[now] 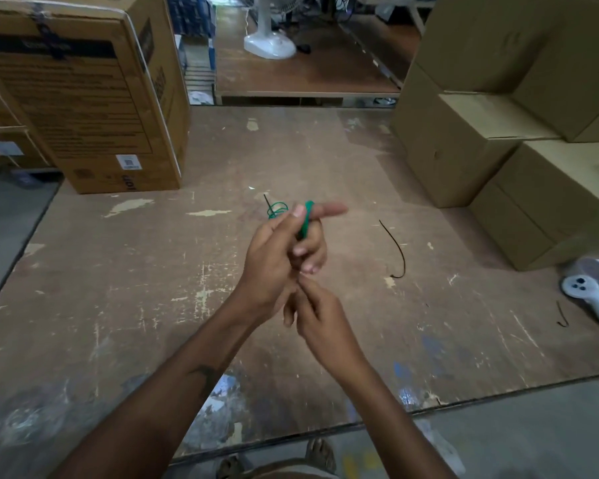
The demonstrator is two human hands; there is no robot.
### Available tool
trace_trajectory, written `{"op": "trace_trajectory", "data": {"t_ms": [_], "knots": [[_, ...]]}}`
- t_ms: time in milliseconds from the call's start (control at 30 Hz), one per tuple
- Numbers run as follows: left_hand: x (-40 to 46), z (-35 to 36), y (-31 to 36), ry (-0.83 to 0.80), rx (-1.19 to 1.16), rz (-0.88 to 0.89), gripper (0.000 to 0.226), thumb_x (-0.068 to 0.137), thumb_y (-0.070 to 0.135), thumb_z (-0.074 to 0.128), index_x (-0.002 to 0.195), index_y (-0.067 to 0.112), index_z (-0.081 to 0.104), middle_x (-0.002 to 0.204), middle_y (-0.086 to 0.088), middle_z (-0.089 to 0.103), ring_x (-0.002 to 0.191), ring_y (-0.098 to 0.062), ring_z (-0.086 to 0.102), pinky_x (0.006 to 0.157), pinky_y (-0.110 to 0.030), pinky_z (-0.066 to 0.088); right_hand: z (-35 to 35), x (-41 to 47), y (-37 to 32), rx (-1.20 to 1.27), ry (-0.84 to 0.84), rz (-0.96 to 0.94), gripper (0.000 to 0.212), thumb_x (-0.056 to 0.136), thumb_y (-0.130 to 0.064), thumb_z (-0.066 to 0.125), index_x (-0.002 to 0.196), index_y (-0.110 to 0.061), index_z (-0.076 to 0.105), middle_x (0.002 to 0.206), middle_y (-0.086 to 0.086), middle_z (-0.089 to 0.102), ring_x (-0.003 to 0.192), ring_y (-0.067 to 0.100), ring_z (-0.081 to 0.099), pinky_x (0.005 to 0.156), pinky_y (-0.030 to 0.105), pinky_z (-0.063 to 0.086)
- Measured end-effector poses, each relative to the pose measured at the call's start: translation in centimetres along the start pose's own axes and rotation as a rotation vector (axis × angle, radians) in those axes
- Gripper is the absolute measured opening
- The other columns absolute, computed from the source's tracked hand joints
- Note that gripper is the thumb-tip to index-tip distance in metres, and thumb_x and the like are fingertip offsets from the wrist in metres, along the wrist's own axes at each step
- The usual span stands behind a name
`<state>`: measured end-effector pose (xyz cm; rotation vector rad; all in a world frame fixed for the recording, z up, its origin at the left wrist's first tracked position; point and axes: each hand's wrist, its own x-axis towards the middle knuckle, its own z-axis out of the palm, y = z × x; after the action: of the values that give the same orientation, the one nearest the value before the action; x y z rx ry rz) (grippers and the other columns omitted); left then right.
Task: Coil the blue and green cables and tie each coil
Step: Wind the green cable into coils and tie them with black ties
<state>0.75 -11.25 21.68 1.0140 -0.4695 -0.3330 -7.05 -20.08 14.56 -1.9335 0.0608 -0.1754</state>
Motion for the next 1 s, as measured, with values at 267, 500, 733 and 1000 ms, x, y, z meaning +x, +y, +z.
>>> {"op": "trace_trajectory", "data": {"t_ms": [267,500,733,1000], "knots": [[3.2,-3.5,-2.2,0.263,0.555,0.11,0.037,0.116,0.025,0.032,0.123,0.015,0.067,0.072,0.001,0.061,0.065,-0.017,0.058,0.071,-0.032,0.05,-1.4,-4.4,-3.5,0.089,0.038,-0.021,0.022,0.113,-0.039,0.047,0.113,-0.036,0.068,0.057,-0.004,0.037,0.051,0.014,0.035,0.053,0.035,0.03],[0.7,-2.9,-3.8,-0.052,0.757,0.135,0.046,0.115,0.022,0.036,0.079,0.035,0.063,0.062,0.007,0.055,0.061,-0.024,0.055,0.062,-0.037,0.043,-6.9,0.3,-6.0,0.105,0.378,-0.116,0.027,0.111,-0.028,0.054,0.094,-0.022,0.074,0.059,-0.008,0.045,0.055,0.011,0.04,0.056,0.029,0.033],[-0.9,-1.0,-3.4,-0.064,0.369,0.04,0.048,0.106,0.015,0.032,0.092,-0.006,0.072,0.055,0.012,0.032,0.051,-0.012,0.024,0.053,-0.022,0.025,-8.8,7.6,-3.2,0.107,0.417,-0.046,0.011,0.093,-0.024,0.08,0.086,-0.016,0.078,0.065,-0.008,0.069,0.061,0.007,0.061,0.066,0.026,0.047],[1.6,0.1,-0.4,-0.004,-0.019,-0.009,0.048,0.105,0.023,0.03,0.104,0.007,0.075,0.055,0.01,0.03,0.043,-0.009,0.032,0.045,-0.028,0.028,-2.1,2.4,0.2,0.089,0.166,0.018,0.031,0.112,-0.019,0.052,0.093,-0.036,0.071,0.062,-0.01,0.057,0.055,0.001,0.047,0.058,0.022,0.038]]}}
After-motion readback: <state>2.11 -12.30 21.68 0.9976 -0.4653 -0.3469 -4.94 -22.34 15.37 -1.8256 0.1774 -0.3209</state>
